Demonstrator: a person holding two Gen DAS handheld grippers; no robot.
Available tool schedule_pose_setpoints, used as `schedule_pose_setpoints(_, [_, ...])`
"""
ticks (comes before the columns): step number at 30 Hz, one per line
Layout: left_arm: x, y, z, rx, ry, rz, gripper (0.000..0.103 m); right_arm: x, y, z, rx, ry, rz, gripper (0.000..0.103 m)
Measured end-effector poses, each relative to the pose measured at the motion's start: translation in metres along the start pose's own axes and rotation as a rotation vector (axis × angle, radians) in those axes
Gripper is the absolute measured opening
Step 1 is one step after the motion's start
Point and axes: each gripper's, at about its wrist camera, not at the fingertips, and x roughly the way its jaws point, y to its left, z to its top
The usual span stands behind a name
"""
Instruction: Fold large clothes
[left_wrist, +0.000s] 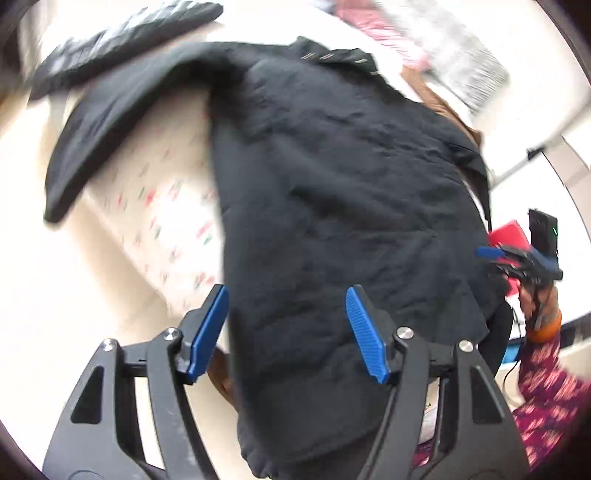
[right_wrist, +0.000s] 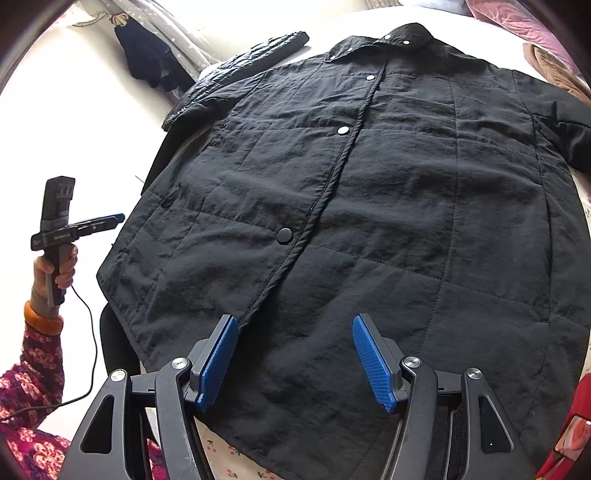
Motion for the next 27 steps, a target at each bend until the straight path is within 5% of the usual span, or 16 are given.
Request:
schedule_pose_setpoints(2, [0.024, 0.015, -0.011, -0.081, 0.115, -0.038, 0.066, 0.004, -0.001, 0.0, 0.009, 0.004, -0.006, 0.066])
schedule_pose_setpoints(4, [0.041, 0.018, -0.021, -0.112, 0.181, -0.096, 0.026, 0.008, -0.003, 0.0, 0.018, 0.014, -0.019, 0.066])
schedule_pose_setpoints(7, [0.038, 0.015, -0.033, -0.096, 0.154, -0.077, 0.017, 0.011, -0.004, 0.003, 0.017, 0.024, -0.049, 0.066])
schedule_pose_setpoints(8, [0.037, 0.014, -0.035, -0.08, 0.16, -0.042, 0.019, 0.01, -0.005, 0.004, 0.012, 0.024, -0.062, 0.066])
schedule_pose_setpoints(11, [0.033, 0.016, -0.039, -0.057, 0.183, 0.097, 0.046, 0.008, -0.012, 0.007, 0.015, 0.029, -0.097, 0.066])
schedule_pose_setpoints(14, [0.004, 0.01, -0.031, -0.051, 0.075, 0.187, 0.052, -0.003, -0.027, 0.012, 0.038, 0.011, -0.129, 0.066])
schedule_pose_setpoints(16, [-0.016, 0.0, -0.021, -0.058, -0.004, 0.206, 0.071, -0.019, -0.046, 0.016, 0.072, -0.019, -0.156, 0.066])
schedule_pose_setpoints(22, [-0.026, -0.061, 0.036, 0.041, -0.136, 0.243, 0.08, -0.088, -0.131, 0.024, 0.256, -0.126, -0.283, 0.066])
schedule_pose_setpoints(27, [0.008, -0.125, 0.083, 0.176, -0.155, 0.233, 0.083, -0.149, -0.217, 0.024, 0.426, -0.213, -0.416, 0.068])
